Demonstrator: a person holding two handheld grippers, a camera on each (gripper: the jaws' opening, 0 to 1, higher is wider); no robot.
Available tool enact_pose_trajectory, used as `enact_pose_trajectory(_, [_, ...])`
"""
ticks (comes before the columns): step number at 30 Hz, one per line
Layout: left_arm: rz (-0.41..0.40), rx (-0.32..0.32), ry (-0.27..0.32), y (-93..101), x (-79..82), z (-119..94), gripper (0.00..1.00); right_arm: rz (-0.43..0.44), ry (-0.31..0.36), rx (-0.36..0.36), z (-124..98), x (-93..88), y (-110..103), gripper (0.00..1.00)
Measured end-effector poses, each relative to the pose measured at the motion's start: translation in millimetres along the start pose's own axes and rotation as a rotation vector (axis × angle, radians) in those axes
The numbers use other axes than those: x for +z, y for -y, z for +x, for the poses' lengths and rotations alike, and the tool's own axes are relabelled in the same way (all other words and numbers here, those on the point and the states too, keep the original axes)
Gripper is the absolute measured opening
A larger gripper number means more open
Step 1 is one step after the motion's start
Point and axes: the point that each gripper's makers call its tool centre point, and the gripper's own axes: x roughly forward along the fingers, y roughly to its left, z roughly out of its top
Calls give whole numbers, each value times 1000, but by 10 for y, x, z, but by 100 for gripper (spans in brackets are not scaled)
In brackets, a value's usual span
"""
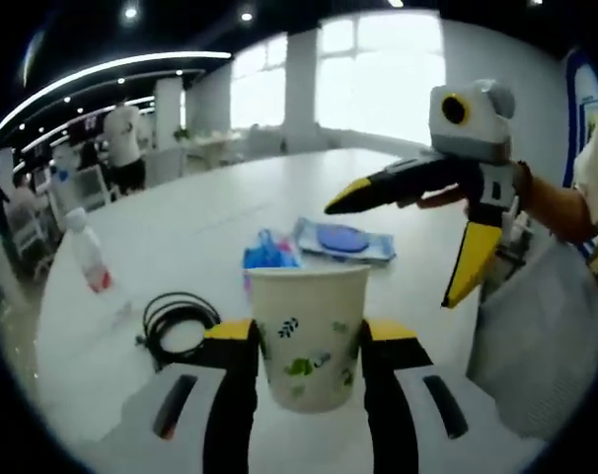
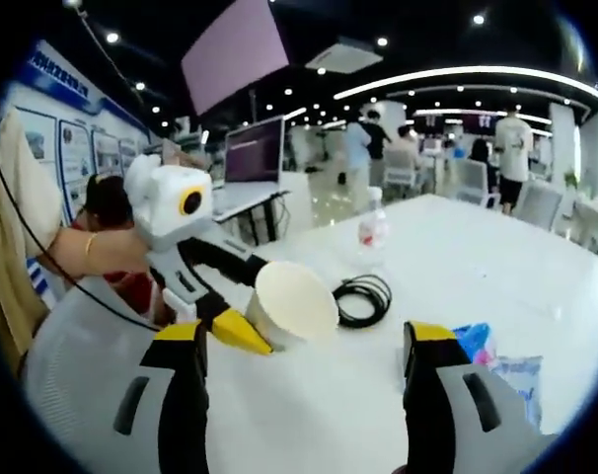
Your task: Arrange the tabletop items into an orderly group along one side of the table until the central work area is clear of visible clutter.
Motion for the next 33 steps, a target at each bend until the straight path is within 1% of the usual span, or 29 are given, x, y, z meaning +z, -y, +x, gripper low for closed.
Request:
enact_pose_trajectory(3, [-10,34,35,-74,70,-20,38,9,12,-21,-20,16,43,94])
enact_pose_trajectory(4, [-13,49,51,-102,102,-28,38,12,17,-35,-32,24,71,96])
enact_pose_trajectory(5, [-12,51,53,-109,109,-34,38,11,18,-36,-40,25,79,97])
enact_pose_trajectory(7, [-19,66,79,-134,155,-49,38,24,23,-47,-59,33,111,99])
enact_pose_trajectory(11, [-28,80,106,-181,203,-72,38,28,25,-57,-82,32,141,99])
enact_pose_trajectory(19, [-21,108,131,-263,292,-63,38,49,24,-55,-117,-22,159,100])
enact_pose_trajectory(22, [-34,119,177,-307,393,-82,38,40,44,-58,-142,-20,177,100])
enact_pose_trajectory(23, [-35,124,190,-321,420,-89,38,54,42,-52,-150,-35,176,100])
enact_pose_trajectory(27, [-30,163,220,-405,501,-117,38,75,28,-59,-167,-114,219,100])
enact_pose_trajectory(30, [-47,172,256,-445,586,-136,38,86,24,-67,-175,-150,248,100])
enact_pose_trajectory(31, [-48,173,256,-467,593,-132,38,89,23,-67,-176,-155,251,100])
enact_pose_trajectory(33, [-45,197,272,-529,622,-134,38,91,20,-69,-178,-169,253,100])
